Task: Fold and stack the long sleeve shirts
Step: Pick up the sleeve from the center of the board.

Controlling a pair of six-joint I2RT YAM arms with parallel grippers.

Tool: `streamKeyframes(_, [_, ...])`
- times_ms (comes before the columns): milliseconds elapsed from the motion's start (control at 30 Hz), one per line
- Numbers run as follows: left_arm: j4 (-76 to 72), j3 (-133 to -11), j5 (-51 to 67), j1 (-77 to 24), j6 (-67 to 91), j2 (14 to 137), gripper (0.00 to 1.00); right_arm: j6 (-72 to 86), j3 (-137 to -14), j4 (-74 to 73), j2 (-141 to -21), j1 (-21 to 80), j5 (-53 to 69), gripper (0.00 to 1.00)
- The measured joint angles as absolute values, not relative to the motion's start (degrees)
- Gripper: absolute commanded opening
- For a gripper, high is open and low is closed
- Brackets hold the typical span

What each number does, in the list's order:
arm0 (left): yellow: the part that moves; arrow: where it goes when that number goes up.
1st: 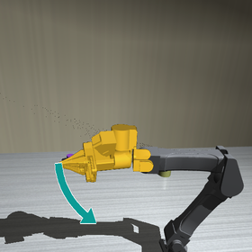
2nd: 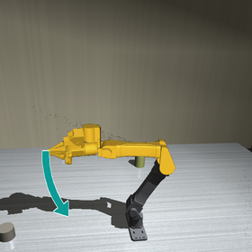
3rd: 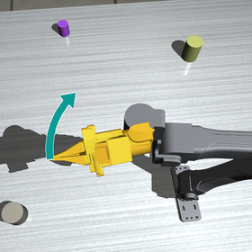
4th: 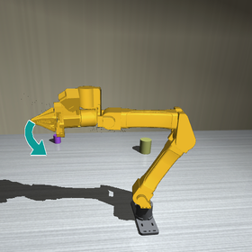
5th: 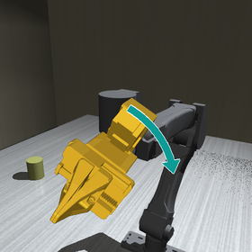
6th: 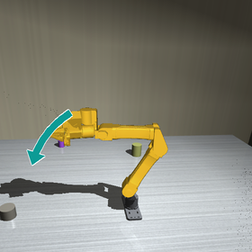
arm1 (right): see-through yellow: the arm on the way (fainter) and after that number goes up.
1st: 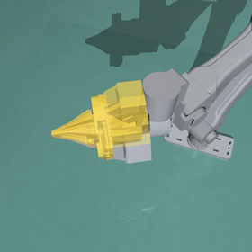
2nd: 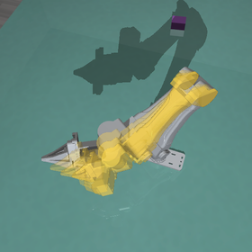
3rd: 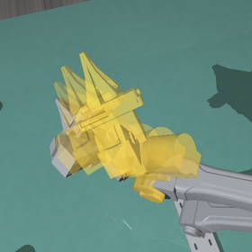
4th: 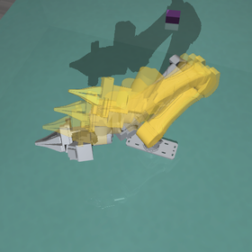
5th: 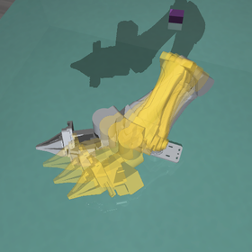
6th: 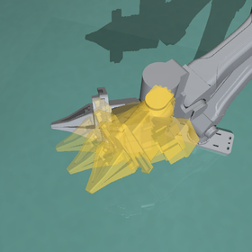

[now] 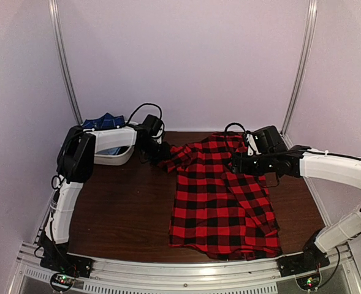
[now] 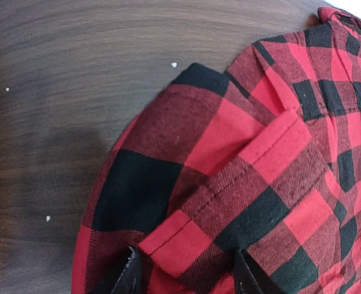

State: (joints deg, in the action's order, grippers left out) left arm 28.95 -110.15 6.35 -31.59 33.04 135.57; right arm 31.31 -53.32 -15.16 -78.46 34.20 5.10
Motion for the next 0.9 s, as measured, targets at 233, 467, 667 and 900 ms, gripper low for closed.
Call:
streamKeyframes(233, [27.6, -112.0, 7.7, -31.6, 34.7, 137.4, 0.45, 31.3, -53.3, -14.9, -78.7, 34.2, 5.1, 0.78])
streamKeyframes(467, [23.7, -112.6, 11.2, -31.6, 35.8, 137.4, 0.17, 31.3, -53.3, -14.7, -79.2, 34.2, 5.1, 0.77])
streamKeyframes(667, [20.0, -111.4, 13.5, -31.9, 35.6, 136.9, 0.04, 31.3, -53.5, -14.1, -79.9, 34.2, 5.1, 0.77])
streamKeyframes(900, [13.8, -103.5, 16.2, -33.9, 34.1, 130.6, 0.02, 31.8, -55.0, -11.7, -83.1, 34.2, 6.7, 0.78])
